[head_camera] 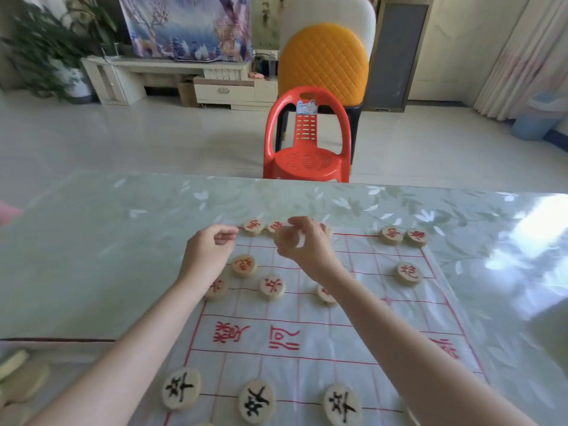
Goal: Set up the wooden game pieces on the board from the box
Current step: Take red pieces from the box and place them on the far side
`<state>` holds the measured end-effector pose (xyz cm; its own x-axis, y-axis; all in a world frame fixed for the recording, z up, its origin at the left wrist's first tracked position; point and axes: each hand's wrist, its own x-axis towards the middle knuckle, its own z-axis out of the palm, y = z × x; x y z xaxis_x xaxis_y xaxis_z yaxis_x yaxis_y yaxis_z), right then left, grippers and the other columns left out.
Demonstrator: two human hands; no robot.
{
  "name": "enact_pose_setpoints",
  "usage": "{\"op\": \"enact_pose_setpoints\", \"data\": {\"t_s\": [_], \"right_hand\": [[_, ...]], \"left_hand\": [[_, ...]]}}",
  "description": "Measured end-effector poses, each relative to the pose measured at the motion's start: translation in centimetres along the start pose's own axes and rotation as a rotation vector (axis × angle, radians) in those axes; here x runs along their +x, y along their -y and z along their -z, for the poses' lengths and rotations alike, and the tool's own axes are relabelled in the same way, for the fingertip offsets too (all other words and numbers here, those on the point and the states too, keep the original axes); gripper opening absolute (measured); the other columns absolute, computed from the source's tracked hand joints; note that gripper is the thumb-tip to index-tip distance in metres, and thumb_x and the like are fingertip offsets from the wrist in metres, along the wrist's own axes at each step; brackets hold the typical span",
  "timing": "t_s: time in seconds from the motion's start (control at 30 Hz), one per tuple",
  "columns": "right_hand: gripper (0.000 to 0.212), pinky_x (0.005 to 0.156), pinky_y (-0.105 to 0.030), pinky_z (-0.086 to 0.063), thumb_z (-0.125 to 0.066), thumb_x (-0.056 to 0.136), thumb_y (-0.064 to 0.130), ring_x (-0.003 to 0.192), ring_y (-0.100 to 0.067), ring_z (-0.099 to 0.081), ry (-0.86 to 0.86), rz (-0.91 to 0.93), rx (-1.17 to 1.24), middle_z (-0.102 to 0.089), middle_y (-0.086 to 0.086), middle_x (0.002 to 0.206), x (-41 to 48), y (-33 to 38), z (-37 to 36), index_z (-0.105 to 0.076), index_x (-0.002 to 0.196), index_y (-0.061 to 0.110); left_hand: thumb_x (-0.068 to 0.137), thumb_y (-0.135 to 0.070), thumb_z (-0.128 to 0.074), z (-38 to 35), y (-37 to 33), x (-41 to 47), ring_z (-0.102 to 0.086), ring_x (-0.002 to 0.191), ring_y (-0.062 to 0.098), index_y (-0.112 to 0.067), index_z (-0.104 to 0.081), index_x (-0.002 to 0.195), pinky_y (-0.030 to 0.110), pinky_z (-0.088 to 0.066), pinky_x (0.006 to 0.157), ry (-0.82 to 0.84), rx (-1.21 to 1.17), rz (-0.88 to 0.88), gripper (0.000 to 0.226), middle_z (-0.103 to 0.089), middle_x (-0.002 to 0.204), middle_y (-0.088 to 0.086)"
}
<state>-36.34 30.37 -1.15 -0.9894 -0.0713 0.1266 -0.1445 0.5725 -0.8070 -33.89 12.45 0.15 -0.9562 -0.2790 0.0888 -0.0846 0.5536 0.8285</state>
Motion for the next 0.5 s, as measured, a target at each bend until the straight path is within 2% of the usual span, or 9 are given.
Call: {"op": "enact_pose_setpoints", "data": {"t_s": [0.07, 0.17, 0.3, 0.4, 0.5], "right_hand": [[0.057, 0.095, -0.028, -0.027, -0.071, 0.075, 0.02, 0.119, -0.023, -0.035, 0.016, 0.037, -0.085, -0.056, -0.001, 0.124, 1.8, 1.8, -2.9, -0.049, 0.128, 0.017], [0.055, 0.099, -0.033, -0.024, -0.067, 0.078, 0.022, 0.122, -0.023, -0.031, 0.058, 0.056, -0.163, -0.054, 0.001, 0.128, 4.5, 3.5, -7.1, -0.047, 0.129, 0.02], [0.05, 0.093, -0.034, -0.022, -0.06, 0.082, 0.018, 0.12, -0.025, -0.03, 0.049, 0.056, -0.308, -0.055, -0.001, 0.129, 7.0, 4.2, -10.4, -0.046, 0.13, 0.019], [0.049, 0.095, -0.035, -0.023, -0.056, 0.084, 0.014, 0.119, -0.027, -0.029, 0.071, 0.031, -0.386, -0.052, -0.005, 0.129, 8.0, 4.5, -11.2, -0.045, 0.132, 0.018], [0.049, 0.091, -0.034, -0.023, -0.052, 0.085, 0.013, 0.119, -0.026, -0.029, 0.111, 0.015, -0.462, -0.056, -0.004, 0.128, 8.7, 3.9, -12.0, -0.044, 0.132, 0.019]], "left_hand": [[0.083, -0.001, -0.054, 1.8, 1.4, -0.1, -0.059, 0.086, 0.01, -0.013, -0.069, 0.097, 0.015, -0.038, 0.08, -0.026, 0.001, 0.026, 0.024, -0.067, 0.092, -0.001], [0.082, 0.001, -0.055, 3.0, 3.6, -0.1, -0.06, 0.086, 0.012, -0.012, -0.069, 0.097, 0.017, -0.039, 0.082, -0.012, 0.001, 0.06, 0.024, -0.068, 0.092, 0.0], [0.082, 0.0, -0.054, 3.1, 5.4, 0.0, -0.06, 0.087, 0.011, -0.014, -0.069, 0.098, 0.015, -0.039, 0.08, 0.008, 0.008, 0.063, 0.025, -0.067, 0.091, -0.004], [0.083, 0.0, -0.054, 2.9, 5.9, -0.1, -0.059, 0.087, 0.007, -0.015, -0.068, 0.098, 0.011, -0.037, 0.078, 0.016, 0.009, 0.053, 0.026, -0.066, 0.091, -0.006], [0.083, -0.001, -0.054, 2.8, 6.0, 0.0, -0.059, 0.087, 0.006, -0.016, -0.068, 0.099, 0.009, -0.037, 0.077, 0.023, -0.002, 0.046, 0.026, -0.066, 0.092, -0.006]]}}
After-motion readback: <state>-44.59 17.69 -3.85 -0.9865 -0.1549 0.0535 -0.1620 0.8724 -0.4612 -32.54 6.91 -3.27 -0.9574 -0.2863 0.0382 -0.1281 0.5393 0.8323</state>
